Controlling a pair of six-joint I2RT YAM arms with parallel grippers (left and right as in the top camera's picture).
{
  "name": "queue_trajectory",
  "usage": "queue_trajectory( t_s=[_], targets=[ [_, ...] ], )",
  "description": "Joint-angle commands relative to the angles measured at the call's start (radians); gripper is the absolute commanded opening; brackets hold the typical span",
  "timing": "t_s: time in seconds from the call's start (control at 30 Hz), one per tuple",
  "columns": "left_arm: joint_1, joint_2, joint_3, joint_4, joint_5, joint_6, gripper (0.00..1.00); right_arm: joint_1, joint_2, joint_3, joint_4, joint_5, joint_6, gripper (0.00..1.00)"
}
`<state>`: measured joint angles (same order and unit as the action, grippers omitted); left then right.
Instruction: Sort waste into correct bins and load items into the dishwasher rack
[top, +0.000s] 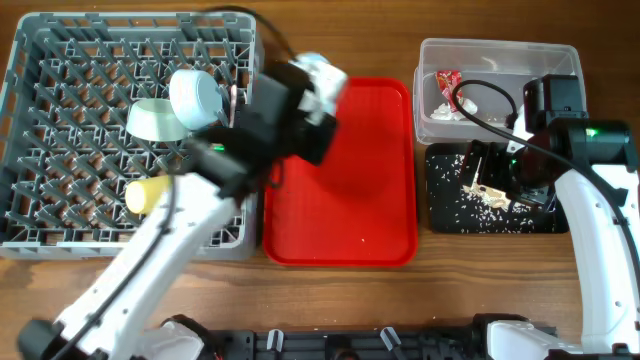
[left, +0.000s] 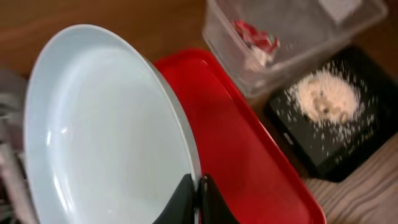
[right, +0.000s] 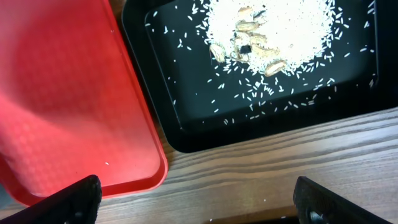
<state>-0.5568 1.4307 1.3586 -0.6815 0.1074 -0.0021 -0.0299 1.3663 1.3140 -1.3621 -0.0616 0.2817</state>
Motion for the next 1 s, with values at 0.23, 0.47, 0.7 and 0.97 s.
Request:
queue_trajectory(
  t_s=[0.23, 0.47, 0.7, 0.97],
  targets=[
    [0.634, 0.031, -0.003, 0.003, 0.874, -0.044, 0.04, -0.003, -0.015, 0.019, 0.0, 0.017, -0.019, 1.0],
    [0.69, 0.188, -0.003, 0.008, 0.929, -0.063, 0.04, -0.003, -0.015, 0.019, 0.0, 0.017, -0.017, 1.0],
    [0.69, 0.275, -0.003, 0.019, 0.74, -0.062, 0.45, -0.003, -0.015, 0.019, -0.002, 0.017, -0.018, 1.0],
    [0.713, 0.087, -0.003, -0.048, 0.597, -0.067, 1.0, -0.001, -0.015, 0.019, 0.071, -0.184, -0.112, 1.0]
  ],
)
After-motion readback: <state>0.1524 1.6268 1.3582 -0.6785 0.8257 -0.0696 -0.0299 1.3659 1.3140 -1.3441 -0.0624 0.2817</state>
